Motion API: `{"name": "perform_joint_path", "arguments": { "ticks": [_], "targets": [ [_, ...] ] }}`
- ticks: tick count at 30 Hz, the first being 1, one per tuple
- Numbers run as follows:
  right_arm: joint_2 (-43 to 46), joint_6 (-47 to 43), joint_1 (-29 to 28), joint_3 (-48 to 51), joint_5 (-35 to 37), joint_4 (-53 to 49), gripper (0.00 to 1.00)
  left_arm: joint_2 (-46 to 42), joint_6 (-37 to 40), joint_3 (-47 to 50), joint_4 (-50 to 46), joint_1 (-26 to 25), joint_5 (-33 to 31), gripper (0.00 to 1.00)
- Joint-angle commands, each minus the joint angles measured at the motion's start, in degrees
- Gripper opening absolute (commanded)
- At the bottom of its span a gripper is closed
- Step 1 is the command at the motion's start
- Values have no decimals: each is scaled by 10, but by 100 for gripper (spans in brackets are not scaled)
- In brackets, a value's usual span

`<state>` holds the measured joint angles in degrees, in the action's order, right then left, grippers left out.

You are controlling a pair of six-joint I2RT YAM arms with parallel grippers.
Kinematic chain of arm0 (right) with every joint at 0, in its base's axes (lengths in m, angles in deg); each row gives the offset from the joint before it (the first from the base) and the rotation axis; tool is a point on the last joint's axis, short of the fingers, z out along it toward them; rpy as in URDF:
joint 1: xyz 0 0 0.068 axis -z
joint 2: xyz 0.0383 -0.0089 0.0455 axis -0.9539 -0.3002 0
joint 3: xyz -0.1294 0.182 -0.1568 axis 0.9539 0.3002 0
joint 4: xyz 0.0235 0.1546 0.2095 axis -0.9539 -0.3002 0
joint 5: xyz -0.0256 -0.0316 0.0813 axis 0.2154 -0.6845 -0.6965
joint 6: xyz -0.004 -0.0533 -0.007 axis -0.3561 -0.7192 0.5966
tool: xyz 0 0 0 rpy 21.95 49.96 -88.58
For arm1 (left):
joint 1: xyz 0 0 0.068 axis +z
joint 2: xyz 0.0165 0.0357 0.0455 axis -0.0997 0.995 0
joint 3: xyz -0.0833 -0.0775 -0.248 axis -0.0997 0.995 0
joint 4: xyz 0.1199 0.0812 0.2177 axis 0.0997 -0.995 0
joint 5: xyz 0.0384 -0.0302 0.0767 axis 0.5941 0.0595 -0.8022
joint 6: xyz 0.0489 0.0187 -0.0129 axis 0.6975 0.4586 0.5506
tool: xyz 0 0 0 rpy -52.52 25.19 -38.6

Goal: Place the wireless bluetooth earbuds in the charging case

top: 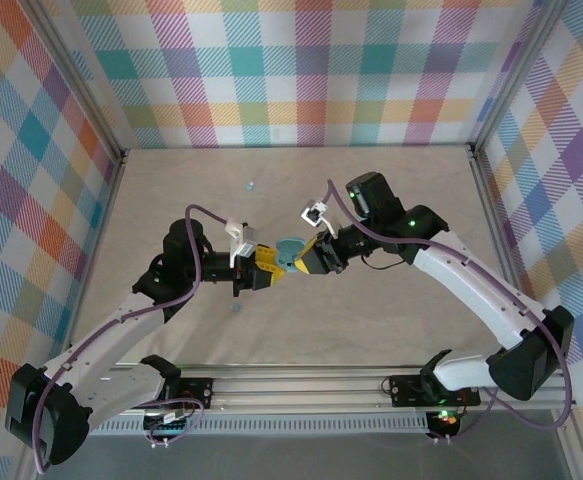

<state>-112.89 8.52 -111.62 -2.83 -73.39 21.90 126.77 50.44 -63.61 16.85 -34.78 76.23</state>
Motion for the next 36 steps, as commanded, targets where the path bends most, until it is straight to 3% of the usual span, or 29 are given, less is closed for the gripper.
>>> {"name": "perform_joint_path", "arguments": {
  "ticks": [1, 16, 36],
  "targets": [
    [-8, -13, -4, -19, 5, -14, 30, -9, 7, -28, 24, 0, 21, 12],
    [-14, -6, -5, -42, 61, -23, 38, -4, 8, -27, 26, 0, 24, 12],
    [-31, 9, -5, -80, 73, -49, 48, -10, 3, -20, 29, -1, 24, 12]
  ]
}}
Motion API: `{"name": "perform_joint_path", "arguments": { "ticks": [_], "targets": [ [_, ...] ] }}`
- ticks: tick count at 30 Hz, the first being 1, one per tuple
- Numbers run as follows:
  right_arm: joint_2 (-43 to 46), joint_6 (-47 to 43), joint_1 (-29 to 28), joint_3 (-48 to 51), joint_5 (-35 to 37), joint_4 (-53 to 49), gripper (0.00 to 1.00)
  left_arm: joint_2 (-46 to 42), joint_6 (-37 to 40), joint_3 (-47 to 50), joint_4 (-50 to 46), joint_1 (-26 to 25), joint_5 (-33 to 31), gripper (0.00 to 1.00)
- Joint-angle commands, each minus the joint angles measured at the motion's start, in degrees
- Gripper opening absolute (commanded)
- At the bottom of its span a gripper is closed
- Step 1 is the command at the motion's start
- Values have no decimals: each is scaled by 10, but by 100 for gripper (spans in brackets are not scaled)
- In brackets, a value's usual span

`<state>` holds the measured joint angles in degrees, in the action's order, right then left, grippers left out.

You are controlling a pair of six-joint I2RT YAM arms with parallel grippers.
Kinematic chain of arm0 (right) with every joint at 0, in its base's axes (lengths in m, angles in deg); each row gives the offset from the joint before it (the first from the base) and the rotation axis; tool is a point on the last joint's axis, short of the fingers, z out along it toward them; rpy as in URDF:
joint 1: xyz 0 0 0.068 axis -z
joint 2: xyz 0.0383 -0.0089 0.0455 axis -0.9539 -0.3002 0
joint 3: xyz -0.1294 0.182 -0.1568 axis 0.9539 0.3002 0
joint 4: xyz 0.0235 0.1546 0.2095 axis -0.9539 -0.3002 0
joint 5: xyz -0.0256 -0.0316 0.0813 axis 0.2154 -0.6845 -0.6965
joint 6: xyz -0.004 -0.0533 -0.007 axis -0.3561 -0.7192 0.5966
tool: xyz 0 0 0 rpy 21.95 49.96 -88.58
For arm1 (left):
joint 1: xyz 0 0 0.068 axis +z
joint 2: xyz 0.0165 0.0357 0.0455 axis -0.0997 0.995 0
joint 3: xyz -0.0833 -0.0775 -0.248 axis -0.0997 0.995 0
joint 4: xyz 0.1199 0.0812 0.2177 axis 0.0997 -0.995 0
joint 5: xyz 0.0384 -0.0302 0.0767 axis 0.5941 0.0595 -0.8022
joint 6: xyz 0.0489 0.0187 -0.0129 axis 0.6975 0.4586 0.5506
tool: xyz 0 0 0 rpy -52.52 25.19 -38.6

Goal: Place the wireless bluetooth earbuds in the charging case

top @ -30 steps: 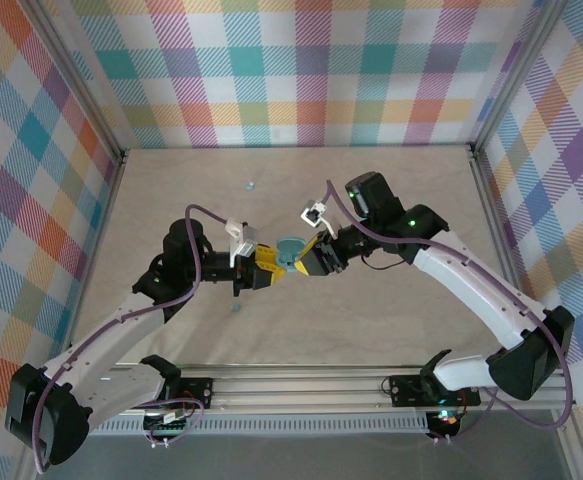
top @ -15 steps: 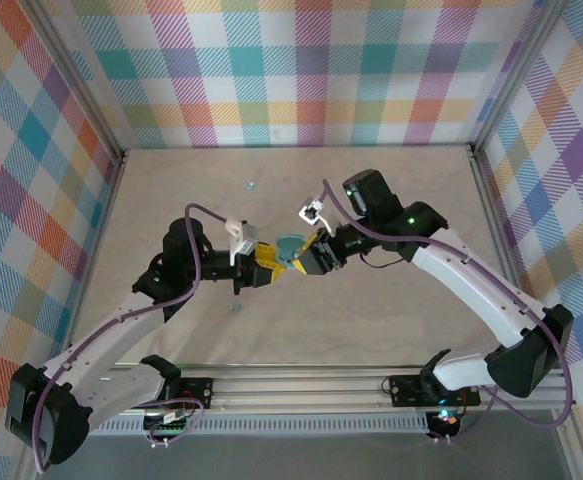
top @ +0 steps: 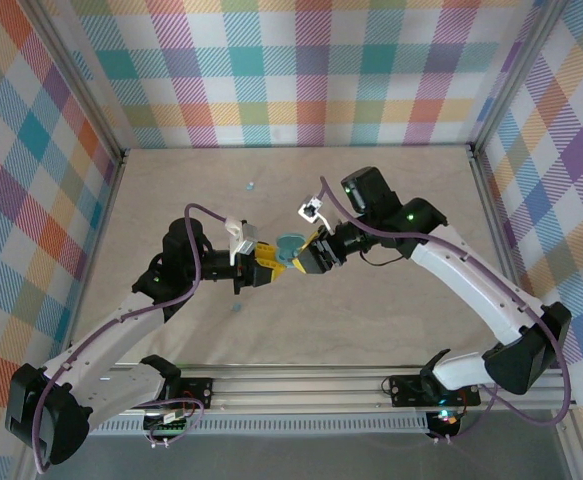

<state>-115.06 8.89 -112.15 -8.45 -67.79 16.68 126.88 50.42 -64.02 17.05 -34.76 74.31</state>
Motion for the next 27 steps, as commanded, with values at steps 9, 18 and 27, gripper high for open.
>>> {"name": "perform_joint_path", "arguments": {
  "ticks": [9, 18, 27],
  "targets": [
    [-7, 17, 1, -43, 13, -2, 48, -13, -5, -8, 42, -1, 36, 12],
    [55, 91, 1, -33, 55, 59, 48, -21, 2, 0, 30, -1, -6, 12],
    [101, 157, 1, 14, 124, 112, 44, -70, 2, 31, 43, -1, -72, 12]
  ]
}}
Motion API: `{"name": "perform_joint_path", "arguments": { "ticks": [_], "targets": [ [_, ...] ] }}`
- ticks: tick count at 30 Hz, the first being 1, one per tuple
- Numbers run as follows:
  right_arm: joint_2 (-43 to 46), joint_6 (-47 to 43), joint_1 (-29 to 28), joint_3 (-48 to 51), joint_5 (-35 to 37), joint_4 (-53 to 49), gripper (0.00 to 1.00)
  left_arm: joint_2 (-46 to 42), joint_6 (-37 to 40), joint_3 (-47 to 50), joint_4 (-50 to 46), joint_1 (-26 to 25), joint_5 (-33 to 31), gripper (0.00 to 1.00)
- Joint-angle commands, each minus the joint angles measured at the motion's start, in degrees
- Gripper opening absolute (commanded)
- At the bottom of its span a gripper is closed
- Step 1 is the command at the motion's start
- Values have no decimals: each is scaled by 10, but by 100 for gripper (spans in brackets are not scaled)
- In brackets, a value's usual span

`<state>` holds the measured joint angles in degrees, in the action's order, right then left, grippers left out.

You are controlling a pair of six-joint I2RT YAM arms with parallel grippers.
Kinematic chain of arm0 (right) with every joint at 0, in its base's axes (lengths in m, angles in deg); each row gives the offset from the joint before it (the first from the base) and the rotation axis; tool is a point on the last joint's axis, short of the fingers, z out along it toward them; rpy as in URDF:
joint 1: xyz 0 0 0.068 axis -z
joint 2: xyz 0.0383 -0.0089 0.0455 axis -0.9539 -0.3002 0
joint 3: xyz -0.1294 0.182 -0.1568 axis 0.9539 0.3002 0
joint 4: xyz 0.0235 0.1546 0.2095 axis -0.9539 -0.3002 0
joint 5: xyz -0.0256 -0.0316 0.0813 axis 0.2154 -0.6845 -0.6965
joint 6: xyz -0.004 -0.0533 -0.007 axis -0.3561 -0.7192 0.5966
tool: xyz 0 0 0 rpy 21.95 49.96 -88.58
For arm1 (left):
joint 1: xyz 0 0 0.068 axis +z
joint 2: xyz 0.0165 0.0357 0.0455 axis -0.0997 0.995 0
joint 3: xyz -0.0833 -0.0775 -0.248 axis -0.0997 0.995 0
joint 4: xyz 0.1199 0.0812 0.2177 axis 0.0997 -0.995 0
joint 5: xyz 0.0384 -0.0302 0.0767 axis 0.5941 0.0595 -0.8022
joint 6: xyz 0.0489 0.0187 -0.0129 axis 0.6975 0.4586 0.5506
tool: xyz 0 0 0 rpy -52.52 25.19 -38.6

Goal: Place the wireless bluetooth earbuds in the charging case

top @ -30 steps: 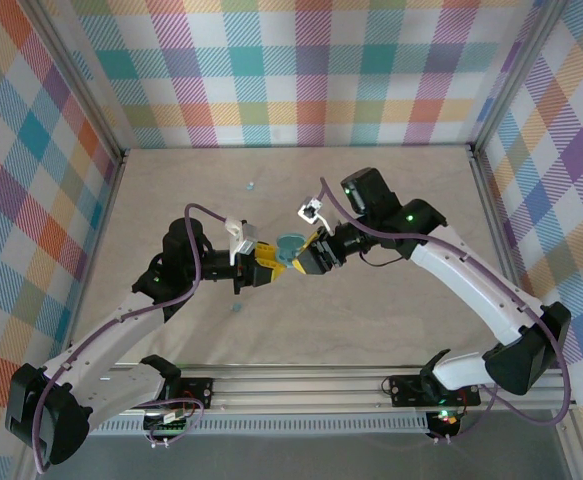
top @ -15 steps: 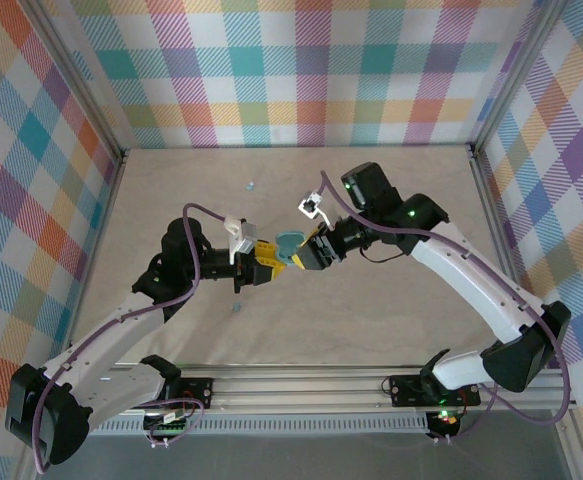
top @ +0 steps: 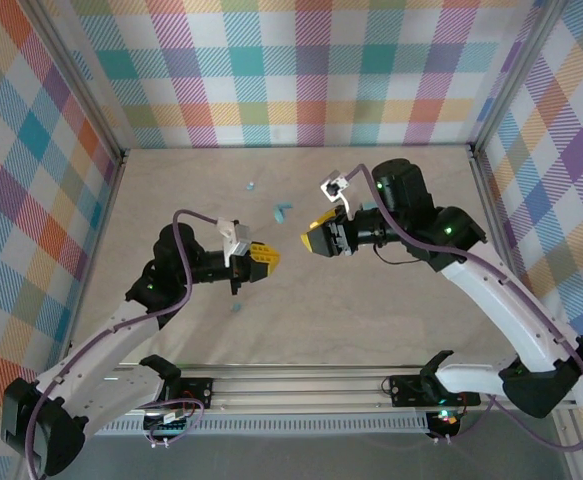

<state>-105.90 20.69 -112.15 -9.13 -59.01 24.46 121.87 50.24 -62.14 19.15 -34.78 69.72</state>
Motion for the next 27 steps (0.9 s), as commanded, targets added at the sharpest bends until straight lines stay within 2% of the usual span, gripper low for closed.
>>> {"name": "perform_joint_path", "arguments": {
  "ticks": [1, 5, 14, 19, 23, 27],
  "targets": [
    [12, 42, 1, 26, 43, 38, 44, -23, 3, 15, 22, 0, -30, 12],
    [5, 47, 1, 21, 62, 28, 43, -28, 8, 17, 8, 0, -37, 12],
    [-12, 49, 2, -17, 116, 13, 45, -58, 41, -16, -68, 1, -120, 17],
    [-21, 49, 2, -14, 122, 23, 47, -69, 46, -30, -93, 6, -160, 27],
    [-32, 55, 2, -9, 137, 15, 50, -57, 17, -38, -115, 10, -251, 33],
    [-60, 77, 3, -11, 179, -2, 51, -6, -43, -66, -135, 25, -347, 40]
  ]
}}
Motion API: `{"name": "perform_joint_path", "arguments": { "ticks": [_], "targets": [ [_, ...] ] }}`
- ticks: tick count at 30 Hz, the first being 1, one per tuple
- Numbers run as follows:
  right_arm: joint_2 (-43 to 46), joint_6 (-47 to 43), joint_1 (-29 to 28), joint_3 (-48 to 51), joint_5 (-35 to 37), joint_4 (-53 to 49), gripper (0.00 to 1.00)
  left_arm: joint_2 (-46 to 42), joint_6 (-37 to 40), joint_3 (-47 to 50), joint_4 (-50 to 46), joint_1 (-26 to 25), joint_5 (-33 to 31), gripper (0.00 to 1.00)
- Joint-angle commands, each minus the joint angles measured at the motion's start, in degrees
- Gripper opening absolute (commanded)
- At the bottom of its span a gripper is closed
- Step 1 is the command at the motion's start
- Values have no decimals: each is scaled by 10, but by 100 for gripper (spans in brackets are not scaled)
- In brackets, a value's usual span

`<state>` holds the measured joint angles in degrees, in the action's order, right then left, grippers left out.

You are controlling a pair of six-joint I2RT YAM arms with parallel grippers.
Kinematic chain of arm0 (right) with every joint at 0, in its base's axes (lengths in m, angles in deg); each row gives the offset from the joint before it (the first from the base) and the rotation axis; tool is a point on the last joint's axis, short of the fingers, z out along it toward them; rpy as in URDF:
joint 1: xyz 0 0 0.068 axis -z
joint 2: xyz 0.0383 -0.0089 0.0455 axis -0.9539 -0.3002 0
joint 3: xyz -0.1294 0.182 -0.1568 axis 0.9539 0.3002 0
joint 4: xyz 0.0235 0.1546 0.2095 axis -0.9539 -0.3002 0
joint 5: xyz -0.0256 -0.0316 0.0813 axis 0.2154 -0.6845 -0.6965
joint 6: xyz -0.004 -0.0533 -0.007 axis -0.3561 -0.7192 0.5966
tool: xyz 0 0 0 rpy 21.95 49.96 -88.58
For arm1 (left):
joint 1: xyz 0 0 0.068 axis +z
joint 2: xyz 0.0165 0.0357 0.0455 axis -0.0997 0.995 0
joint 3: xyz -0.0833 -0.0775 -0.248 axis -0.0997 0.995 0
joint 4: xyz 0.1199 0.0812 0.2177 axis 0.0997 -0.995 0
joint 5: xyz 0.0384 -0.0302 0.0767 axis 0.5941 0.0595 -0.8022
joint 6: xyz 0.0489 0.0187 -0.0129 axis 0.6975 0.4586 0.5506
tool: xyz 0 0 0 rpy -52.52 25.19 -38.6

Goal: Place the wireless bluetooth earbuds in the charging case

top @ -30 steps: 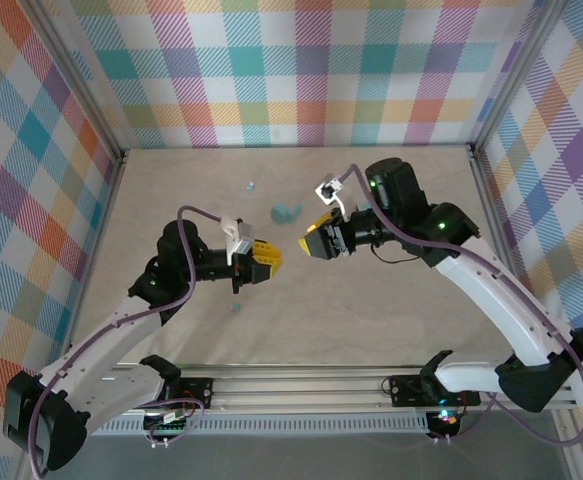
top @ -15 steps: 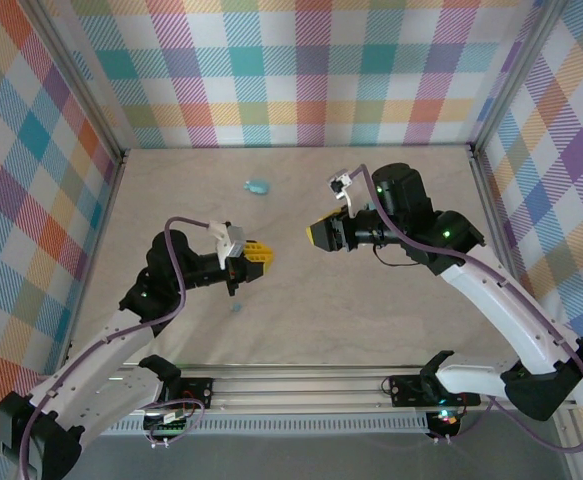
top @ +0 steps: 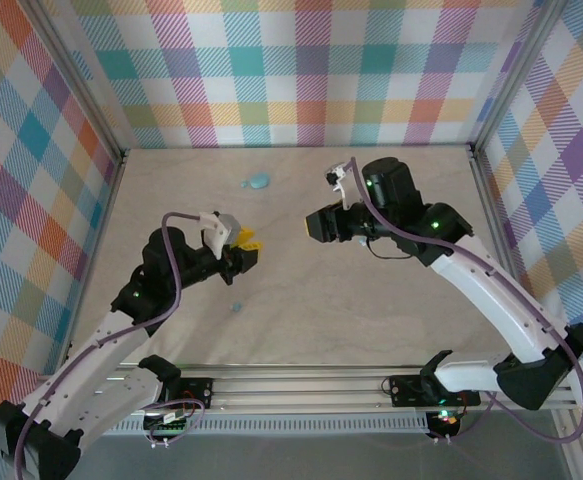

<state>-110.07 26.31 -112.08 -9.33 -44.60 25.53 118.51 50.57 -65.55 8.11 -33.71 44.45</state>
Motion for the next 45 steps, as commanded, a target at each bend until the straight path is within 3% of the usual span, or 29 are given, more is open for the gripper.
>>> {"name": "perform_joint_path", "arguments": {
  "ticks": [1, 5, 11, 19, 27, 33, 39, 45],
  "targets": [
    [-28, 27, 4, -10, 42, -16, 52, 52, -66, -48, -34, 21, -110, 41],
    [-71, 51, 26, -15, 42, -15, 55, 177, -128, -152, -96, 56, -123, 48],
    [-149, 92, 80, -33, 5, 11, 56, 400, -134, -344, -181, 90, -91, 59],
    [-211, 84, 105, -29, -19, 42, 56, 698, -135, -624, -278, 123, -87, 63],
    [-252, 80, 122, -23, -31, 66, 55, 922, -127, -890, -367, 130, -127, 62],
    [-266, 75, 132, -22, -31, 73, 55, 999, -125, -975, -374, 131, -159, 61],
    [-271, 72, 136, -21, -34, 76, 54, 1012, -120, -975, -357, 131, -190, 63],
    [-274, 71, 138, -21, -37, 77, 54, 1026, -119, -975, -350, 130, -178, 63]
  ]
}}
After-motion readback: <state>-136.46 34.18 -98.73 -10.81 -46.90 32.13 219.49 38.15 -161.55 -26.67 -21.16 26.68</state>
